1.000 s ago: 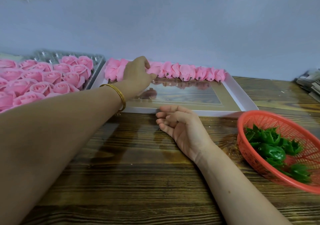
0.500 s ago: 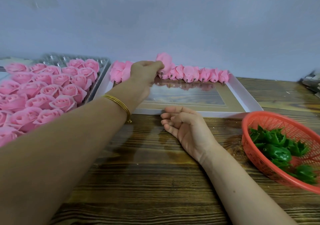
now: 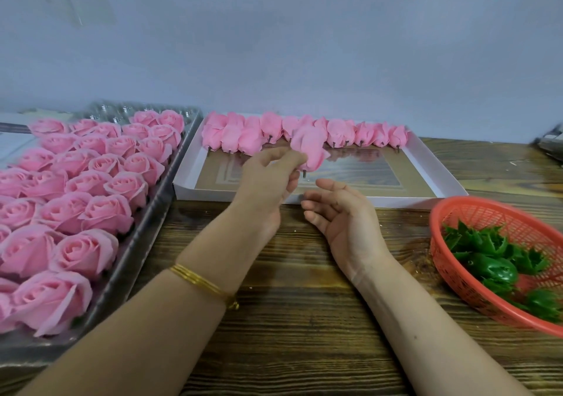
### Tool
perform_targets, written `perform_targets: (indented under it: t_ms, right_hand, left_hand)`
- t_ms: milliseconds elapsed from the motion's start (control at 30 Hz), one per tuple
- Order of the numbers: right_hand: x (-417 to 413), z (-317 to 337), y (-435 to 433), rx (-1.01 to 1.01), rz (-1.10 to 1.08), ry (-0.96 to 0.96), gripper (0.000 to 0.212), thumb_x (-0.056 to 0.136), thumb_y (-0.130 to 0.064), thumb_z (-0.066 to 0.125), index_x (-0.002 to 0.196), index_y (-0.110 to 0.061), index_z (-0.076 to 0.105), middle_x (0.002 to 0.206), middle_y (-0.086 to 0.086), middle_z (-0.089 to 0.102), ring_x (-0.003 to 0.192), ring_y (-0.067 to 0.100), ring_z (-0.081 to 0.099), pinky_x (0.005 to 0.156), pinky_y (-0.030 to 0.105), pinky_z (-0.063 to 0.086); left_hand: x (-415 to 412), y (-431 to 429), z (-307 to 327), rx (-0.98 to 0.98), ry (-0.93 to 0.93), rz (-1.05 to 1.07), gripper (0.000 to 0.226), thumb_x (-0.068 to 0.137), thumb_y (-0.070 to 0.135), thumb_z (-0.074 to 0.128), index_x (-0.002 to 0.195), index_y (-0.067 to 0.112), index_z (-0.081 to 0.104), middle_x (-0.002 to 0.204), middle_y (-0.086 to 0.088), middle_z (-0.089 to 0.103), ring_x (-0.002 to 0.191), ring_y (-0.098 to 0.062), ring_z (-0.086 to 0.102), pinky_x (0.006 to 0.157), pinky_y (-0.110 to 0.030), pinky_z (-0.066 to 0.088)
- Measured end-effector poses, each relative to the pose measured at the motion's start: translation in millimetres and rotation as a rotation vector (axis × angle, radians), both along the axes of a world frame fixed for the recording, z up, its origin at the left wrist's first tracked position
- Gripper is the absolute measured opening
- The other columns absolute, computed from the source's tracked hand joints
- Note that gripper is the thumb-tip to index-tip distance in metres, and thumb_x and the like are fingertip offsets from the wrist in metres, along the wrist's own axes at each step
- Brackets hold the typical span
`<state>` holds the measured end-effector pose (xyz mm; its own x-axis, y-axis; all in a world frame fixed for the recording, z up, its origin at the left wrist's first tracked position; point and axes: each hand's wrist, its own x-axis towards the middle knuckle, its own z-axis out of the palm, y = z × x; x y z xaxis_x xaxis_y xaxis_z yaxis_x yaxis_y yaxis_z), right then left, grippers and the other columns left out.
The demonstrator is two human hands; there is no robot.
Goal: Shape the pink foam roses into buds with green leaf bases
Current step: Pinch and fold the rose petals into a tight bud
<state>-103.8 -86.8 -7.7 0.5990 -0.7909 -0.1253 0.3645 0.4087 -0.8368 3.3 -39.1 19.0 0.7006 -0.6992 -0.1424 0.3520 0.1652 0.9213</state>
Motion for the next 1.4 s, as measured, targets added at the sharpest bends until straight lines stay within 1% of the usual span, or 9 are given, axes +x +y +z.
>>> perform_targets:
  t_ms: [133, 267, 467, 600, 700, 867, 1133, 1300, 1400]
  right_hand:
    - [0, -2, 0, -0.026, -0.009, 0.003, 0.02, 0.085, 0.006, 0.055, 0.102, -0.002, 0.06, 0.08, 0.015, 0.067, 0.066, 0.019, 0.064, 0.059, 0.023, 0.054]
    - [0, -4, 0, -0.065, 0.023, 0.004, 0.017, 0.085, 0.005, 0.056, 0.1, 0.001, 0.062, 0.079, 0.013, 0.068, 0.069, 0.018, 0.066, 0.061, 0.022, 0.054]
    - [-2, -8, 3, -0.121, 0.076, 0.008, 0.013, 0.086, 0.006, 0.053, 0.087, -0.002, 0.064, 0.073, 0.011, 0.067, 0.069, 0.017, 0.064, 0.062, 0.022, 0.054]
    - [-2, -10, 5, -0.152, 0.087, 0.027, 0.008, 0.079, 0.001, 0.064, 0.082, -0.006, 0.067, 0.074, 0.01, 0.067, 0.072, 0.018, 0.063, 0.063, 0.022, 0.053]
    - [-4, -10, 8, -0.194, 0.075, 0.061, 0.031, 0.062, -0.01, 0.079, 0.09, -0.004, 0.067, 0.077, 0.009, 0.068, 0.074, 0.02, 0.061, 0.067, 0.025, 0.05]
    - [-3, -7, 15, -0.246, 0.019, 0.073, 0.06, 0.06, -0.022, 0.079, 0.106, 0.013, 0.062, 0.091, 0.022, 0.069, 0.088, 0.032, 0.061, 0.093, 0.05, 0.048]
    - [-5, -10, 12, -0.327, -0.041, 0.154, 0.019, 0.079, 0.004, 0.072, 0.096, 0.006, 0.065, 0.085, 0.017, 0.071, 0.082, 0.027, 0.065, 0.09, 0.043, 0.051]
    - [-6, -10, 12, -0.365, -0.018, 0.163, 0.017, 0.075, 0.003, 0.074, 0.091, -0.001, 0.068, 0.084, 0.016, 0.071, 0.079, 0.026, 0.066, 0.081, 0.035, 0.054]
    - [-8, -9, 13, -0.377, 0.026, 0.15, 0.023, 0.074, 0.002, 0.073, 0.096, 0.005, 0.068, 0.087, 0.021, 0.071, 0.081, 0.025, 0.066, 0.085, 0.037, 0.053]
  left_hand:
    - [-9, 20, -6, 0.02, -0.038, 0.038, 0.012, 0.085, 0.005, 0.07, 0.092, 0.012, 0.064, 0.092, -0.009, 0.068, 0.087, -0.021, 0.065, 0.088, -0.031, 0.056]
    - [-18, 36, -9, -0.009, -0.049, 0.06, 0.022, 0.083, 0.0, 0.071, 0.103, 0.008, 0.064, 0.097, -0.012, 0.074, 0.096, -0.024, 0.071, 0.088, -0.033, 0.058]
    - [-29, 44, -16, -0.083, -0.163, 0.114, 0.026, 0.081, -0.01, 0.069, 0.105, -0.004, 0.061, 0.091, -0.016, 0.074, 0.077, -0.014, 0.07, 0.072, -0.021, 0.057]
    - [-30, 45, -20, -0.083, -0.235, 0.102, 0.026, 0.078, -0.012, 0.071, 0.099, 0.0, 0.062, 0.088, -0.015, 0.072, 0.074, -0.01, 0.068, 0.066, -0.017, 0.054]
    - [-29, 45, -23, -0.066, -0.315, 0.102, 0.027, 0.076, -0.012, 0.073, 0.096, 0.002, 0.061, 0.089, -0.015, 0.071, 0.077, -0.01, 0.068, 0.068, -0.015, 0.053]
    - [-27, 48, -29, -0.056, -0.42, 0.055, 0.026, 0.076, -0.009, 0.076, 0.094, 0.005, 0.064, 0.092, -0.011, 0.073, 0.085, -0.013, 0.072, 0.069, -0.014, 0.053]
    - [-24, 48, -36, 0.01, -0.46, -0.005, 0.038, 0.074, 0.002, 0.081, 0.097, 0.021, 0.058, 0.1, -0.002, 0.069, 0.09, -0.003, 0.069, 0.075, -0.012, 0.052]
    - [-23, 43, -42, 0.05, -0.397, -0.089, 0.051, 0.069, -0.001, 0.084, 0.105, 0.022, 0.056, 0.105, 0.001, 0.07, 0.09, -0.002, 0.07, 0.077, -0.016, 0.053]
    - [-20, 44, -40, 0.109, -0.449, -0.148, 0.05, 0.063, 0.016, 0.082, 0.11, 0.011, 0.066, 0.102, -0.005, 0.074, 0.096, -0.016, 0.071, 0.087, -0.031, 0.056]
